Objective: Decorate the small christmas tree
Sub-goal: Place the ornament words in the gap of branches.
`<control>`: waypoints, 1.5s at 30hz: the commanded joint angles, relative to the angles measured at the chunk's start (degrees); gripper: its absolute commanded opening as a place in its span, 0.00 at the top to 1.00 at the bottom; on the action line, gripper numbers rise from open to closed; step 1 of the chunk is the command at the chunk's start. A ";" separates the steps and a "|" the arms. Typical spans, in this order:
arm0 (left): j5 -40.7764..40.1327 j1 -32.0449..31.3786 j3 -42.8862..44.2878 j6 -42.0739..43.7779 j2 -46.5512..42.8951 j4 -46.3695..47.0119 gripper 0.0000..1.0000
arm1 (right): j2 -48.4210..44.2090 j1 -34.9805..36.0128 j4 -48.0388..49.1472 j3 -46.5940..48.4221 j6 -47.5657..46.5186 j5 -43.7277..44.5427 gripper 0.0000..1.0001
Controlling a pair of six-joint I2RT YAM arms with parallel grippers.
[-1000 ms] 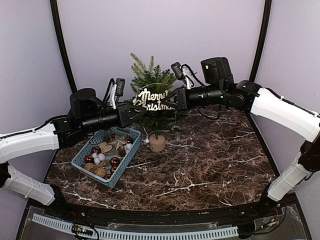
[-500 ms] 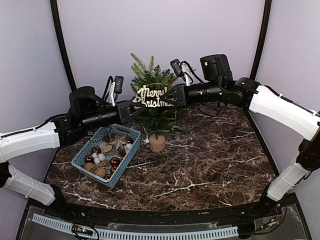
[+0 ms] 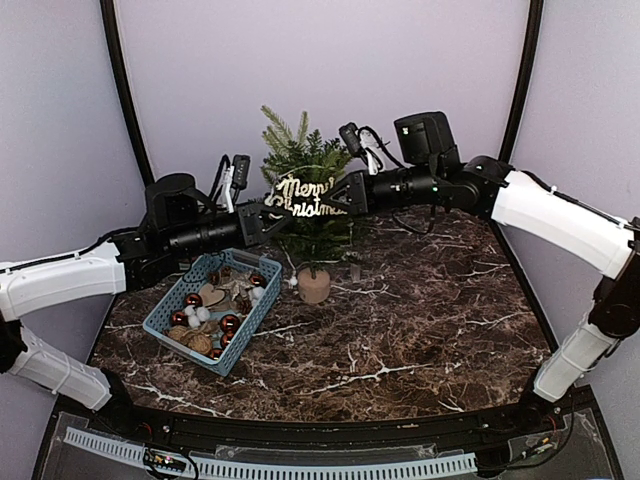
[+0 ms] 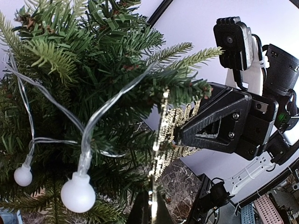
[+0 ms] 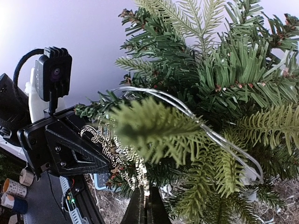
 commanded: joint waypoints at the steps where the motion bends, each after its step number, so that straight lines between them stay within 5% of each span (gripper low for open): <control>1: 0.41 0.70 -1.19 -0.97 0.27 1.33 1.00 | 0.88 -0.44 1.10 2.04 0.73 1.54 1.00; 29: 1.26 2.52 -3.77 -2.52 2.55 3.28 0.98 | 1.37 -0.59 2.07 -0.40 1.84 4.05 1.00; 45: -1.46 3.13 -5.36 -1.64 -1.20 0.18 0.54 | -2.57 -0.59 2.80 -2.98 2.17 5.19 0.63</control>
